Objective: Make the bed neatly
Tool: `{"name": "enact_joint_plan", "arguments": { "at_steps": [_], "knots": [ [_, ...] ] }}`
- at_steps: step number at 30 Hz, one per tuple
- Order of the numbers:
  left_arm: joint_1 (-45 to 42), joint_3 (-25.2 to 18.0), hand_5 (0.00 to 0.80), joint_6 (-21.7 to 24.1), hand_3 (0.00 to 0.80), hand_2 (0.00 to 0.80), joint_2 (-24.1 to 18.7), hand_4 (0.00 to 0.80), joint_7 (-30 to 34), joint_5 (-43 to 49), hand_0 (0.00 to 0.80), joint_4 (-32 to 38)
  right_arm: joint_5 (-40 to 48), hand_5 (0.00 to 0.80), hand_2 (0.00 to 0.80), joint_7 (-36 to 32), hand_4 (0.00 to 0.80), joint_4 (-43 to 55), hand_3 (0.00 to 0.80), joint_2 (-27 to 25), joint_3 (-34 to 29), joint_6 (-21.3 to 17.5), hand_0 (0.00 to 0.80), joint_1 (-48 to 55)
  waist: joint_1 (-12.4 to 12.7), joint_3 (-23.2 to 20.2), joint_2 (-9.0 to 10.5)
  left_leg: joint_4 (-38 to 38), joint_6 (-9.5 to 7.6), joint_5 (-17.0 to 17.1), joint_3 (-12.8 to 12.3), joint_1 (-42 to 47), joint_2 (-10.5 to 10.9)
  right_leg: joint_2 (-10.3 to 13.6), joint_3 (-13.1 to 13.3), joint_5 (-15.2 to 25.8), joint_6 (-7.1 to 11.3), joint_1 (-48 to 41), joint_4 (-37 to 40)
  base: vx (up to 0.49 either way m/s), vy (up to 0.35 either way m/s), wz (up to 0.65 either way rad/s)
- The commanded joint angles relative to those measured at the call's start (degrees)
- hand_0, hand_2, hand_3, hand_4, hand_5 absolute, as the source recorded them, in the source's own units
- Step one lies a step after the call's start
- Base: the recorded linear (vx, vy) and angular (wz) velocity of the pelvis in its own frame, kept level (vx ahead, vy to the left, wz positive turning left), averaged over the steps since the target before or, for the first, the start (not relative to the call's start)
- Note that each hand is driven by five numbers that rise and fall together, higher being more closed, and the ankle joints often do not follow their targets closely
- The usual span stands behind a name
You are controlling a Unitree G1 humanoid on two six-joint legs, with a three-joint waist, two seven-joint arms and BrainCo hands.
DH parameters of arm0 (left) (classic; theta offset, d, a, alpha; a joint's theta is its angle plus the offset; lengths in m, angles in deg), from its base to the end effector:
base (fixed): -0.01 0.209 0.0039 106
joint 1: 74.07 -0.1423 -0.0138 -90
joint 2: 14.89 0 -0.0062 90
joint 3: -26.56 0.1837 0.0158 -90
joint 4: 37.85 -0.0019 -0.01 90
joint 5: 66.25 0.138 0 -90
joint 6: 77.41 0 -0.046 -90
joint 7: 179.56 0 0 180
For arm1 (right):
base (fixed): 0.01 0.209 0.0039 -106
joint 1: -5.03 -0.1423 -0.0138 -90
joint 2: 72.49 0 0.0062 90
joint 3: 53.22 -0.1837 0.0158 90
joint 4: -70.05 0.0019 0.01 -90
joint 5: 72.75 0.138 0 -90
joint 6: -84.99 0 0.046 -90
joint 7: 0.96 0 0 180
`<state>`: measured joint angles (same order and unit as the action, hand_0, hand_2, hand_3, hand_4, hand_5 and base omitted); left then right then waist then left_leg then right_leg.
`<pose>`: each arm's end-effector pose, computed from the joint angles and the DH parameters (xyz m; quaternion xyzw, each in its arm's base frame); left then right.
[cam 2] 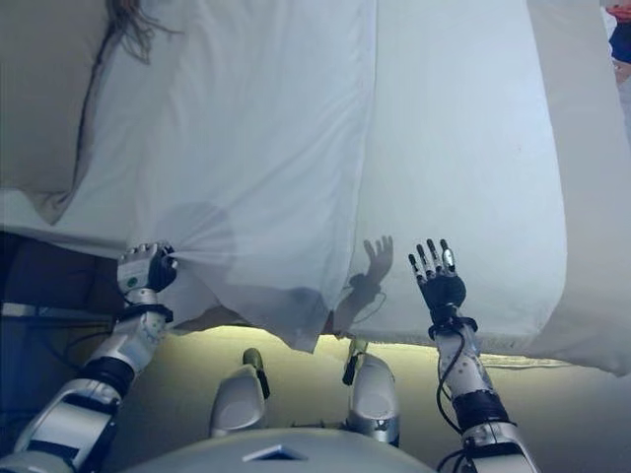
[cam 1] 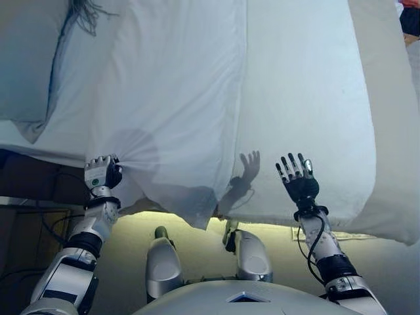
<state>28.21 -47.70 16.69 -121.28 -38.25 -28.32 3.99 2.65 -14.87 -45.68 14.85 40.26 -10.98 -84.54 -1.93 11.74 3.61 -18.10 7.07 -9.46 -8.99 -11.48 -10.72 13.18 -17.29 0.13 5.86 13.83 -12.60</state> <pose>0.2001 0.2801 -0.0226 0.6451 0.0695 0.1284 0.7500 0.1794 -0.2296 -0.0228 0.4611 0.0757 -0.0624 0.8819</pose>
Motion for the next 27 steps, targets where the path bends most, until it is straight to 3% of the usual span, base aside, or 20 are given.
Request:
{"name": "enact_joint_plan", "arguments": {
  "at_steps": [1,9,13,21,22,23,27],
  "knots": [
    [-5.4,-5.0,0.800,-1.6,0.800,0.800,-7.8,0.800,-0.8,2.1,0.800,0.2,-1.5,0.000,0.000,-1.2,0.000,1.1,0.000,0.2,-4.3,0.1,0.000,3.3,3.8,-4.1,1.39,4.5,-0.53,9.1,-0.3,-3.0,0.2,6.3,1.0,4.0,7.11,-4.9,4.8,0.074,0.040,0.11],
    [-8.0,-7.0,0.800,-1.5,0.800,0.800,-8.3,0.800,1.4,0.9,0.800,0.0,-2.1,0.000,0.000,-2.1,0.000,0.0,0.000,-0.8,-6.8,2.0,0.000,4.6,4.4,-6.3,0.15,7.4,0.11,9.6,-0.4,-0.4,0.5,7.0,-0.8,4.4,8.00,-7.6,6.9,0.052,0.043,0.05],
    [-9.2,-6.7,0.800,-0.1,0.800,0.800,-5.6,0.800,1.1,0.4,0.800,-1.3,-3.1,0.000,0.000,-1.4,0.000,0.2,0.000,-0.2,-6.2,2.3,0.000,4.8,4.7,-7.8,-0.57,9.3,-0.03,9.7,-0.7,1.8,0.8,7.2,-1.1,4.5,8.23,-9.0,8.0,0.085,0.034,0.06],
    [-9.7,-6.6,0.800,0.4,0.800,0.800,-2.5,0.800,0.3,0.8,0.800,-0.9,-3.4,0.000,0.000,0.1,0.000,0.8,0.000,1.7,-4.8,1.2,0.000,4.8,4.8,-8.5,-0.05,10.9,-0.14,9.7,-1.1,4.2,0.6,6.5,-1.3,4.7,8.29,-10.1,8.7,0.037,-0.030,0.05],
    [-9.8,-6.6,0.543,0.5,0.543,0.543,-2.2,0.543,0.0,0.8,0.543,-0.8,-3.5,0.000,0.000,0.2,0.000,0.9,0.000,1.9,-4.8,1.1,0.000,4.9,4.8,-8.5,-0.02,11.1,-0.21,9.7,-1.1,4.5,0.6,6.4,-1.3,4.7,8.29,-10.3,8.8,0.025,-0.037,0.00],
    [-9.9,-6.6,0.000,0.2,0.000,0.000,-1.8,0.000,-0.4,0.6,0.000,-0.8,-3.5,0.000,0.000,0.4,0.000,1.2,0.000,2.2,-4.9,0.9,0.000,5.0,4.8,-8.5,0.06,11.3,-0.31,9.7,-1.2,4.8,0.6,6.3,-1.3,4.7,8.24,-10.4,8.8,0.021,-0.041,0.00],
    [-9.6,-6.0,0.000,0.2,0.000,0.000,-0.6,0.000,-0.8,-0.2,0.000,-1.2,-3.0,0.000,0.000,1.0,0.000,1.9,0.000,2.5,-5.0,0.7,0.000,5.2,4.5,-8.6,0.17,11.4,-0.40,9.6,-1.0,5.4,0.8,6.3,-1.0,4.9,8.15,-10.4,8.6,0.021,-0.044,0.03]
  ]
}}
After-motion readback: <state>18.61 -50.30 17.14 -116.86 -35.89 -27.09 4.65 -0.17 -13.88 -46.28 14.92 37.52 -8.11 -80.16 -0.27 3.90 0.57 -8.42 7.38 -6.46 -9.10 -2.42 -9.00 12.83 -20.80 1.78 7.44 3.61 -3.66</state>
